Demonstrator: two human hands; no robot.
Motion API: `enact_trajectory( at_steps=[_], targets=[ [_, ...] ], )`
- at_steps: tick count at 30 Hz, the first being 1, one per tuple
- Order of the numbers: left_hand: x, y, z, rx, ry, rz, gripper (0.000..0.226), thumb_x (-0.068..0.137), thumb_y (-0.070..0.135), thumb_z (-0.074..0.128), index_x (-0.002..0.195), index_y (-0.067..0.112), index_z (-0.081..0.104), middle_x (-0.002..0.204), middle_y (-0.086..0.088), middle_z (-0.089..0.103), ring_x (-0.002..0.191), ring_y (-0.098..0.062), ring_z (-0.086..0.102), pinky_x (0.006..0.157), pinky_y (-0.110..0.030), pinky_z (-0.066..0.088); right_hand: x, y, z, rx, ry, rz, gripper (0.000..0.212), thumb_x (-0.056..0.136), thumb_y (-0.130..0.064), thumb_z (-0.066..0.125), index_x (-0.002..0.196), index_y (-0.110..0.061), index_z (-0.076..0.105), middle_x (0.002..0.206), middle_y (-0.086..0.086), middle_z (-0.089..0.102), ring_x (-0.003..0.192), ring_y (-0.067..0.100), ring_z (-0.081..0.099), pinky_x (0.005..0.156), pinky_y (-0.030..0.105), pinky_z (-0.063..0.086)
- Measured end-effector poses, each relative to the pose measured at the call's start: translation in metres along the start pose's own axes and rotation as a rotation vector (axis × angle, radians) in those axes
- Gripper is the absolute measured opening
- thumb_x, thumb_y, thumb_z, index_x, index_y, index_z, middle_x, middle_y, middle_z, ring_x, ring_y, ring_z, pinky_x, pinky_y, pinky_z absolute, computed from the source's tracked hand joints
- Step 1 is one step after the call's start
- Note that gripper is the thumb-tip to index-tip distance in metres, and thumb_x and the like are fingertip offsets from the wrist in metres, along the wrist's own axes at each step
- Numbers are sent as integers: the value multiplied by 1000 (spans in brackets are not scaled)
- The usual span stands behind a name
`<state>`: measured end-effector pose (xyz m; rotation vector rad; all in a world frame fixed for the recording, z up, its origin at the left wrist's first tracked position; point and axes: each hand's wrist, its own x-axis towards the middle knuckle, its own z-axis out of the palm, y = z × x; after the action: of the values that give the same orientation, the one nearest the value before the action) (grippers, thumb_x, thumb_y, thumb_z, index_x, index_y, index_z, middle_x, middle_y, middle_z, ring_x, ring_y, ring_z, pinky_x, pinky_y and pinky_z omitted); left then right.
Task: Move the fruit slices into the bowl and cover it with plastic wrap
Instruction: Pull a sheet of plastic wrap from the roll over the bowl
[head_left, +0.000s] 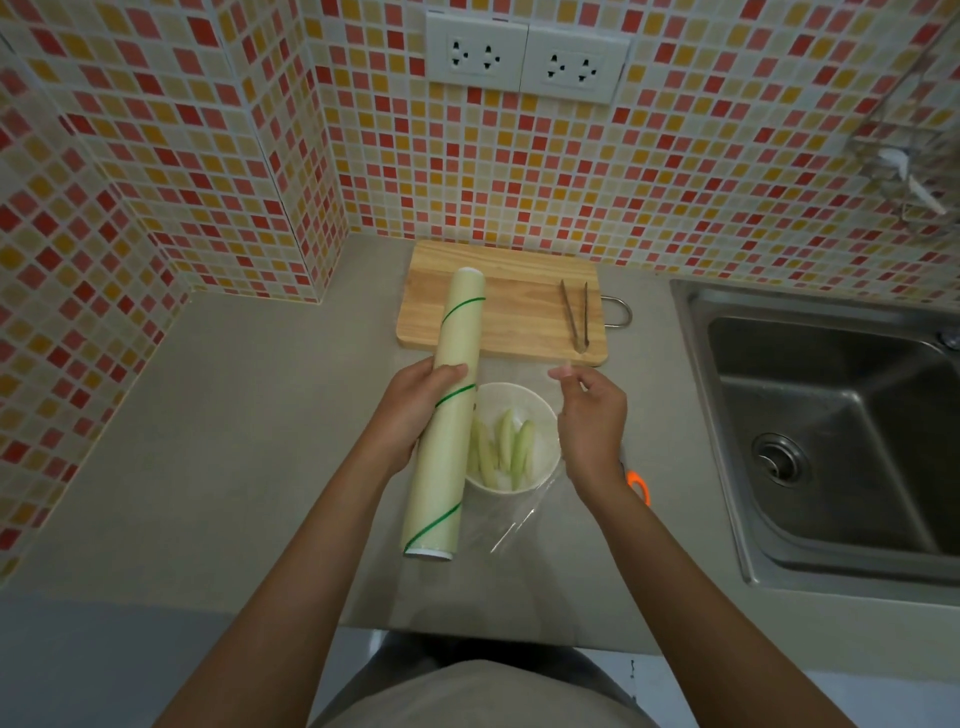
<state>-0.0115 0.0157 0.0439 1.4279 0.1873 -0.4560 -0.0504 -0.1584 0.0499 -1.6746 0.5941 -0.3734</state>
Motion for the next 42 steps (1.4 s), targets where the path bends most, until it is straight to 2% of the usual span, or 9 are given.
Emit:
enact_trajectory(
  at_steps=[4,8,11,15,18,21,27,32,42],
  targets=[
    [1,-2,3,-38,-31,-59,37,86,42,65,98,7,66,82,-6,73,62,-15,67,55,-32,57,4,-2,-5,-22,1,-19,21,96,-14,52,85,-16,70,84,1,67,74,10,56,83,30,45],
    [3,-6,3,5,-1,-26,33,76,28,80,101,13,66,82,-6,69,70,-18,69,60,-36,59,9,4,-6,-47,5,-11,20,95,-14,53,86,-14,71,66,-7,58,62,6,49,78,29,44],
    [6,-7,-2,56,59,-2,21,84,28,70,98,13,69,82,-7,72,75,-24,69,65,-37,58,14,9,-11,-57,32,16,20,95,-15,53,89,-9,72,55,-8,49,50,4,40,68,27,41],
    [7,-8,-7,-95,2,-136,46,89,41,53,105,0,67,78,-8,73,63,-23,63,53,-30,54,19,12,-20,-70,15,30,22,95,-19,53,94,-9,73,73,-1,62,56,3,43,73,31,42],
    [8,-10,-6,-13,-28,-116,56,70,57,75,95,9,65,71,-8,69,55,-19,66,49,-29,53,20,15,-23,-70,7,31,22,95,-18,53,94,-9,73,77,-3,62,60,2,45,76,32,42],
    [11,-14,-10,18,-20,-58,49,64,38,86,99,9,67,75,-7,71,64,-19,70,56,-33,56,19,17,-25,-71,-4,29,22,96,-18,53,95,-10,73,71,-7,59,64,4,47,81,34,46],
    [16,-20,-18,-44,29,-140,35,91,32,51,108,3,60,82,-10,74,62,-20,68,50,-27,53,24,26,-29,-54,-8,3,24,96,-21,53,98,-8,73,64,-13,51,58,-1,42,68,24,40],
    [15,-25,-16,132,61,-81,42,73,34,82,101,9,64,79,-8,71,60,-19,68,53,-30,54,27,31,-31,-55,-5,14,22,96,-21,53,97,-11,73,50,-20,49,52,-2,41,66,24,37],
    [26,-10,-12,134,96,-30,29,78,38,57,95,13,59,83,-7,69,65,-19,64,65,-31,49,44,30,-43,11,72,-64,22,96,-22,54,100,-11,73,72,-5,58,65,0,44,73,28,39]
  ],
)
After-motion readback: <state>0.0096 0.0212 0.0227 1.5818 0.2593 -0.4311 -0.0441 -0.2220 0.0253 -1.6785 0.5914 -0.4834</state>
